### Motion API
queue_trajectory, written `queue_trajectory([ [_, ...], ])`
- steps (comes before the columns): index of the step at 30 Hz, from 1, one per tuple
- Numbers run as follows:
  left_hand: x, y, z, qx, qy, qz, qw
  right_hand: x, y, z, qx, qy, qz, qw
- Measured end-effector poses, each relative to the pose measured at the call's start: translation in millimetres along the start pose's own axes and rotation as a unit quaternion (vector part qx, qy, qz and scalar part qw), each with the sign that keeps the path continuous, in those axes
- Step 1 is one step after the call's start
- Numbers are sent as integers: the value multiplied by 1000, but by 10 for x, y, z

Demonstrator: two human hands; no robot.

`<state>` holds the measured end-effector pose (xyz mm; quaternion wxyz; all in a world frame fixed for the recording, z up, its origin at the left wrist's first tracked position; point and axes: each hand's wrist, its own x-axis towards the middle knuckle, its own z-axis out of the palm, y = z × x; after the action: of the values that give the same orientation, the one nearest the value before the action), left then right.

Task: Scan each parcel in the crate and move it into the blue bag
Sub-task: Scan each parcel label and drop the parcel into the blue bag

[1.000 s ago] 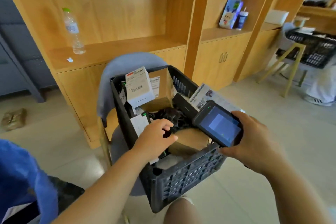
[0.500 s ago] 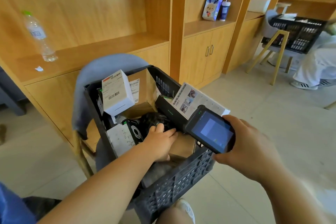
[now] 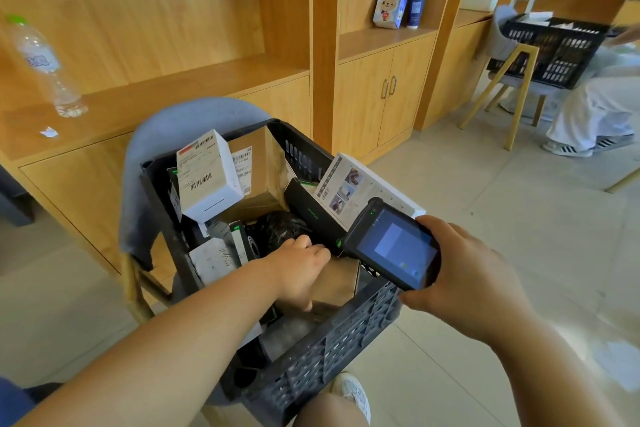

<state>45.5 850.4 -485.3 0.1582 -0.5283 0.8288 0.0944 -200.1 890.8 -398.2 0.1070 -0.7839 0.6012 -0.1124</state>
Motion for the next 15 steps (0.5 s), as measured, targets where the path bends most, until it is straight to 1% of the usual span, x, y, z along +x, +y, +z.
queue_trajectory([
  [3,11,1,-17,-71,-8,-24,997,-4,-2,-10,6,3,-2,1000],
  [8,-107,-37,-66,-27,1,-41,999,-8,16,-39,10,6,3,1000],
  [11,-247,-90,-152,-39,21,-56,997,-13,16,-62,16,9,5,1000],
  [13,-367,-156,-211,-68,26,-76,994,-21,13,-73,24,15,7,1000],
  [15,-495,-228,-247,-130,28,-96,986,-34,9,-88,32,22,9,999],
])
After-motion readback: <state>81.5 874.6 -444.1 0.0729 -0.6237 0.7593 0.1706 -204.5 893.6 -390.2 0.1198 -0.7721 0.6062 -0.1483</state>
